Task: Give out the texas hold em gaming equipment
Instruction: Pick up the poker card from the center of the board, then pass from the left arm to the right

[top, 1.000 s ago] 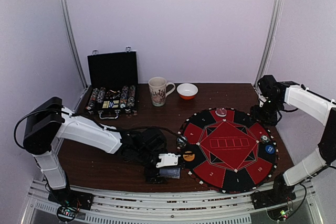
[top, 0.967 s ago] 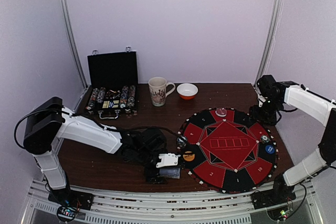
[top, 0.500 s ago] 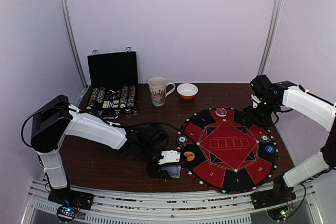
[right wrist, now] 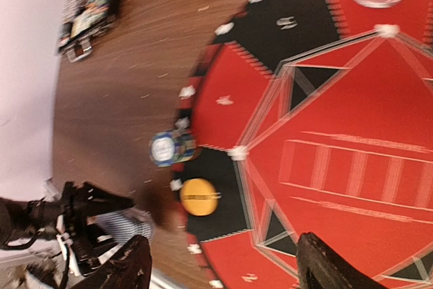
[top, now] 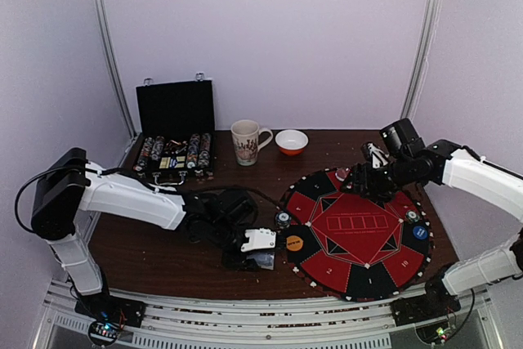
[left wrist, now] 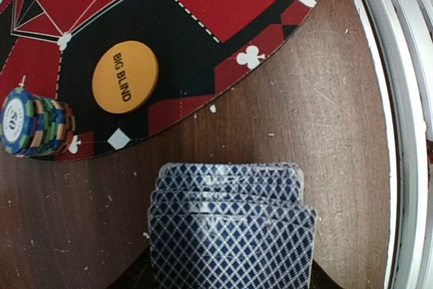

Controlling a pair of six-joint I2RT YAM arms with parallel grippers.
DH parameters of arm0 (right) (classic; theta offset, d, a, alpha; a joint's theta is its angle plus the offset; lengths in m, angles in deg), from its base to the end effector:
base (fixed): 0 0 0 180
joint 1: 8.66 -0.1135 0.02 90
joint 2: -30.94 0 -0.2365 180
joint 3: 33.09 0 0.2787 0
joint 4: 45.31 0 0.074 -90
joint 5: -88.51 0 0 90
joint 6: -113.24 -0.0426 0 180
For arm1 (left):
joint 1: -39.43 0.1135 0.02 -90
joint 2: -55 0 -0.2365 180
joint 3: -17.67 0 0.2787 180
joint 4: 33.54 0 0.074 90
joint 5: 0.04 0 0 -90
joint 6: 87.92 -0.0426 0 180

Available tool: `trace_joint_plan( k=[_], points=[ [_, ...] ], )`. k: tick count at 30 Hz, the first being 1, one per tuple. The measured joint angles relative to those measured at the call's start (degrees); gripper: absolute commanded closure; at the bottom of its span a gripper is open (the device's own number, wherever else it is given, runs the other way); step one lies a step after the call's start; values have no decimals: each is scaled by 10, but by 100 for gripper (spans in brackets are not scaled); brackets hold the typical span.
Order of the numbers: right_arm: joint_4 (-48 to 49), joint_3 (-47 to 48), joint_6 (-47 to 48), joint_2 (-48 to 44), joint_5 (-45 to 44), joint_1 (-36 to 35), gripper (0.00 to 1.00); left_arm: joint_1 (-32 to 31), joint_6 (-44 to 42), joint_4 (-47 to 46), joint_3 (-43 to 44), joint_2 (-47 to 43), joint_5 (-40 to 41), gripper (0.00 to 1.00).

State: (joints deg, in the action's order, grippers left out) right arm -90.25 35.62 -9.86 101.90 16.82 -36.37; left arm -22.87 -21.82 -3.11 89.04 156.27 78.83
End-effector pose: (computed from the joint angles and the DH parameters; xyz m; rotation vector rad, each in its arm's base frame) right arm 0.2586 0.1509 0.2422 -0.0406 2.5259 0.8506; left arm 0.1625 -0.3271 0.1059 1.8784 1.9063 -0.4792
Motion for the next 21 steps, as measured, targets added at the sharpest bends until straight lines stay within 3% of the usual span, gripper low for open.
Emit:
trace_joint_plan(
  k=[5, 11, 21],
  points=[
    [156, -52, -66, 21, 82, -66, 22, 0, -5, 40, 10, -40, 24, 45],
    [327, -62, -128, 77, 122, -130, 17, 0, -16, 97, 38, -97, 48, 44],
    [485, -35, -168, 166, 170, -204, 11, 15, -32, 132, 86, -149, 70, 44]
  ],
)
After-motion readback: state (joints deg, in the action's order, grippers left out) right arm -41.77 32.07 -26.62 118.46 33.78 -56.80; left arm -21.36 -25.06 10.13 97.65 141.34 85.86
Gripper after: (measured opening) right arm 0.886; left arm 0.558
